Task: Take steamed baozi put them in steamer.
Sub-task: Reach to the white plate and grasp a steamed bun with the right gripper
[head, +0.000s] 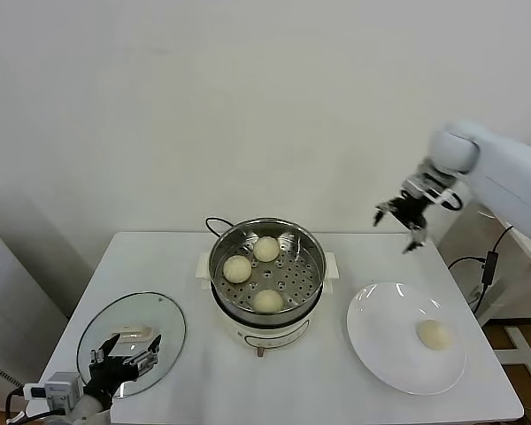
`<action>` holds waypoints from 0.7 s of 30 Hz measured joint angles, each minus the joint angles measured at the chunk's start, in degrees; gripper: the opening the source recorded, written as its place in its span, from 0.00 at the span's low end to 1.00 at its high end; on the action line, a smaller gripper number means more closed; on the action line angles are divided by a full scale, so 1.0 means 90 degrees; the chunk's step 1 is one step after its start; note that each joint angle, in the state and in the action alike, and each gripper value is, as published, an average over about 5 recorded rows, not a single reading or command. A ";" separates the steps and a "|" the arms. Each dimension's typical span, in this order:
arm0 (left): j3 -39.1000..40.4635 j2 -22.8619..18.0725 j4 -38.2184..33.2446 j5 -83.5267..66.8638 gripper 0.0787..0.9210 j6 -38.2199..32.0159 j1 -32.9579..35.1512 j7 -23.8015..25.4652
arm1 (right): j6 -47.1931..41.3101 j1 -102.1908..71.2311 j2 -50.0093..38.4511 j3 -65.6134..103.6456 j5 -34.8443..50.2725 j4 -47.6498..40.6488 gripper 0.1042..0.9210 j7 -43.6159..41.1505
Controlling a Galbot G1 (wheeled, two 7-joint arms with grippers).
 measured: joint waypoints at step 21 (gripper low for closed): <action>0.0037 0.0041 -0.0001 -0.0001 0.88 -0.0006 -0.0043 0.0000 | -0.0399 -0.2779 -0.1039 0.1864 -0.0727 0.0033 0.88 0.0430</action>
